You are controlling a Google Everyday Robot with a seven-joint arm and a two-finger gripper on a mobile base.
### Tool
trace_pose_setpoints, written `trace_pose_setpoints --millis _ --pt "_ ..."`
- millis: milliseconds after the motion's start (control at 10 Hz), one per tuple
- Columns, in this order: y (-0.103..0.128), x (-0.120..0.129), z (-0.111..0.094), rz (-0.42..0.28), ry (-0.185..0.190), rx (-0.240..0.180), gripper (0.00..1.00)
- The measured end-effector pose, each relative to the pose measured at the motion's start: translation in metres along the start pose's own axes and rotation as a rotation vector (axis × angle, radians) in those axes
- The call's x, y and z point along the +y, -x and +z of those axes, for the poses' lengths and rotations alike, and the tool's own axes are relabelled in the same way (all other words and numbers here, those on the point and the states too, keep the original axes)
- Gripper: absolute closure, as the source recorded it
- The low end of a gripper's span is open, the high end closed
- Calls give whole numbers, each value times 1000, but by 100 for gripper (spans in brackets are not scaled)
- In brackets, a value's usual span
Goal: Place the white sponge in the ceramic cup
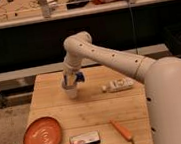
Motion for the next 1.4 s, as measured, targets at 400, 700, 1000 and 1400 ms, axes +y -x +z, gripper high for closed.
trace_pose_setpoints --millis 400,700,1000,1400 --pt "-1 1 0 3 -1 -2 95" --pt "-2 1 1 6 0 -4 95" --pt "-2 2 1 8 -1 -5 88" --pt "-3 3 2 13 -4 -9 92"
